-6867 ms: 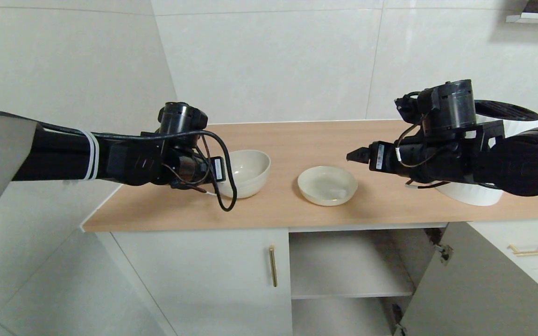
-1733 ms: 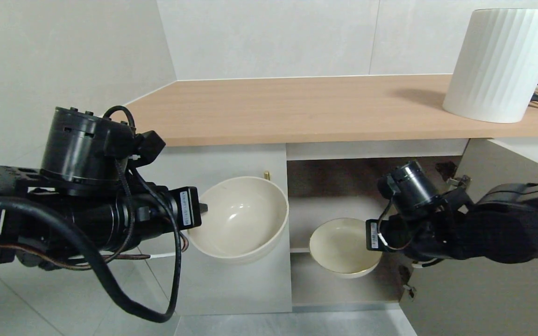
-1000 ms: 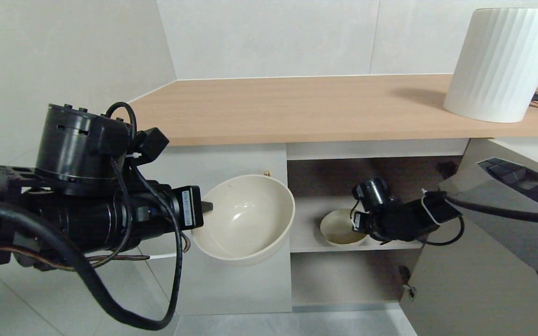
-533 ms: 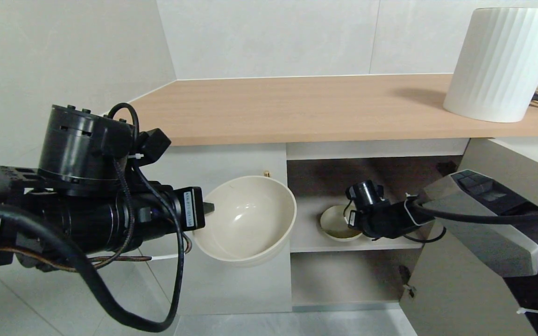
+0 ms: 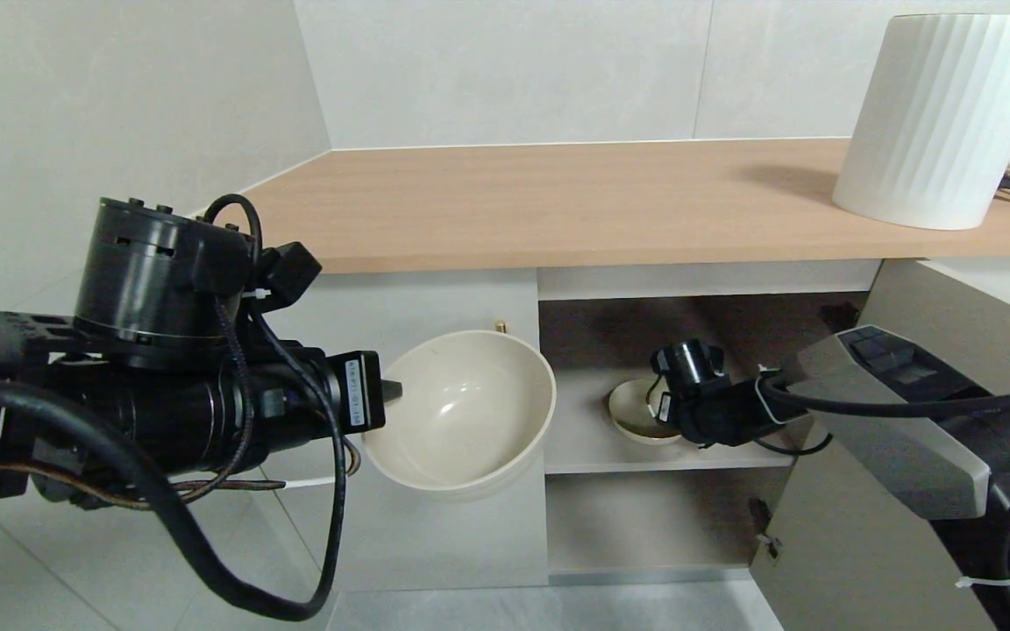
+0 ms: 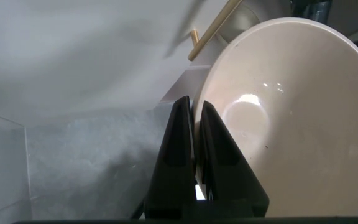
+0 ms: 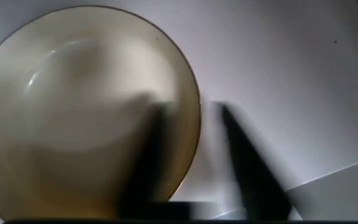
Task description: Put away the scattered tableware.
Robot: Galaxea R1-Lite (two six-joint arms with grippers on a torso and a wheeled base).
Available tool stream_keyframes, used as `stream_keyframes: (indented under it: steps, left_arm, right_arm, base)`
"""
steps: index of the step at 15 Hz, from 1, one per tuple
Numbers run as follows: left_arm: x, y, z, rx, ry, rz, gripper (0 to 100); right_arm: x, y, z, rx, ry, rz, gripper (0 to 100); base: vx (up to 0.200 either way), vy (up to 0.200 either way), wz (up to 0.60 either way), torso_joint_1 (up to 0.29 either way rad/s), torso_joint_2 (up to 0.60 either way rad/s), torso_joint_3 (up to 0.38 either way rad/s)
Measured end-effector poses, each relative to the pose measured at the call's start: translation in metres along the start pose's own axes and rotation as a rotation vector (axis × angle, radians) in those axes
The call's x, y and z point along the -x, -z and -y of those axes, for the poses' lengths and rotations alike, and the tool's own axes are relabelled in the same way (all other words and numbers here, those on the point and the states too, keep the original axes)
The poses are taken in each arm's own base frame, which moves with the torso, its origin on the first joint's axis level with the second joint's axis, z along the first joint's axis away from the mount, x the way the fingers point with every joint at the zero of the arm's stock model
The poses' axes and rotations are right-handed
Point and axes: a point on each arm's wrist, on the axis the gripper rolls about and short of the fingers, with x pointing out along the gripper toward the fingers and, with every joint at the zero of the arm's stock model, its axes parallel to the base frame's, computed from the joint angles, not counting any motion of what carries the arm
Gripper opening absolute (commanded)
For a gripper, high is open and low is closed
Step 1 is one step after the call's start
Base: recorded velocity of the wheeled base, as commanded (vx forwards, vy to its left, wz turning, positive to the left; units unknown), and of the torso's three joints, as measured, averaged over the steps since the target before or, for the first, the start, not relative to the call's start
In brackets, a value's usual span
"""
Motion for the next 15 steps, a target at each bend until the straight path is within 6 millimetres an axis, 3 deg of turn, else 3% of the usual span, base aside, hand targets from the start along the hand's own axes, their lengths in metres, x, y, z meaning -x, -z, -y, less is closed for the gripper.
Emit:
stream_keyframes:
  steps: [4,6,7,11,13,15]
  left_arm:
    - [-0.005,0.002,0.001,-0.007,0.0,-0.015,0]
    - [-0.015,0.011,0.01,-0.052,0.012,-0.059,0]
    - [-0.02,0.017,0.014,-0.073,0.016,-0.084,0]
    - [-0.058,0.039,0.031,-0.128,-0.009,-0.114,0]
    - [-0.078,0.051,0.038,-0.15,-0.034,-0.108,0]
    - [-0.092,0.064,0.043,-0.175,-0.052,-0.135,0]
  right_arm:
    - [0.021,-0.012,0.006,-0.037,-0.017,-0.002,100]
    - [0.054,-0.022,0.01,-0.029,-0.099,-0.038,100]
    - [0.08,-0.032,0.013,-0.024,-0.163,-0.056,100]
    - [0.215,-0.067,0.041,0.035,-0.477,-0.162,100]
    - [0.27,-0.065,0.053,0.098,-0.598,-0.197,100]
    - [0.303,-0.058,0.058,0.168,-0.679,-0.194,100]
  base:
    - [0.0,0.0,0.0,0.0,0.0,0.0]
    - [0.0,0.0,0.0,0.0,0.0,0.0]
    - [0.0,0.0,0.0,0.0,0.0,0.0]
    - [0.0,0.0,0.0,0.0,0.0,0.0]
    - [0.0,0.0,0.0,0.0,0.0,0.0]
    - [0.0,0.0,0.0,0.0,0.0,0.0]
